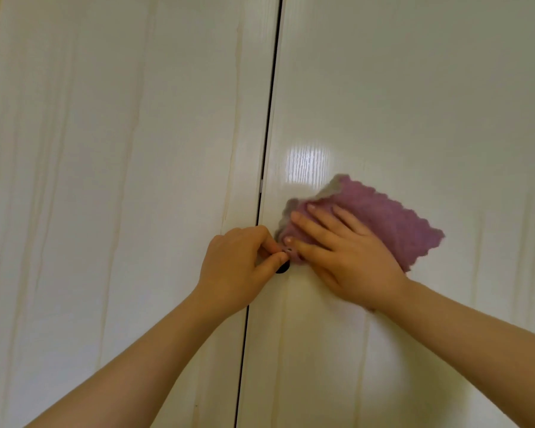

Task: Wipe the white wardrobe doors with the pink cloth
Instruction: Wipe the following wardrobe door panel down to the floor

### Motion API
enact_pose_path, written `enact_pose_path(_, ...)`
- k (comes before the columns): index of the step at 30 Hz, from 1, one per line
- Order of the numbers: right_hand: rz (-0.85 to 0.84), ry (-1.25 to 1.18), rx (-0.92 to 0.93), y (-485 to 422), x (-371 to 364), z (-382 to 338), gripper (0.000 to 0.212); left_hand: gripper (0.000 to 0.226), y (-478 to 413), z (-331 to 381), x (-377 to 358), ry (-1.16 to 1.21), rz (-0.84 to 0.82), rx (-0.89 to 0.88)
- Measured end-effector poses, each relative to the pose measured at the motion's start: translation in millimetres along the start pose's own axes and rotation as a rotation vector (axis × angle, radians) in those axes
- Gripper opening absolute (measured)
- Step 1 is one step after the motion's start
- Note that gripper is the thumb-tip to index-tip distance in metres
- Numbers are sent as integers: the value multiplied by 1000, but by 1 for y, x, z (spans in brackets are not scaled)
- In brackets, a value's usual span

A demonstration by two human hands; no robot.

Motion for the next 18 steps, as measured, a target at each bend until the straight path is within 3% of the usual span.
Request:
enact_pose_path(2,-77,-148,123,1,2,3,37,29,1,1,0,4,-10,16)
enact_pose_path(4,81,-204,-73,-17,14,31,33,28,1,2,1,9,-25,44)
enact_pose_path(6,163,3,-284,-23,18,40,39,27,3,4,2,2,-34,71)
enact_pose_path(8,30,76,-90,-10,6,10,39,27,3,6,3,8,-25,75)
enact_pose_path(10,-132,-40,152,7,-1,-10,37,27,4,7,4,2,-36,79)
enact_pose_path(11,-140,-104,171,4,4,-3,39,26,4,8,5,3,-46,84)
enact_pose_path(15,110,-33,-322,-32,27,51,43,25,3,9,5,23,-78,133)
enact_pose_path(16,131,58,-329,-32,24,44,44,25,3,9,6,26,-73,137)
enact_pose_path(18,25,98,-90,-18,12,11,43,26,4,9,7,25,-59,131)
Point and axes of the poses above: each hand's wrist, its own y-axis away from the middle knuckle, its own x-axis out of the back of the hand, z = x × y, the point moved 3 cm from there along -y, towards the middle knuckle, and after that the axes turned 1 degree about -y, right-handed, at the moved point
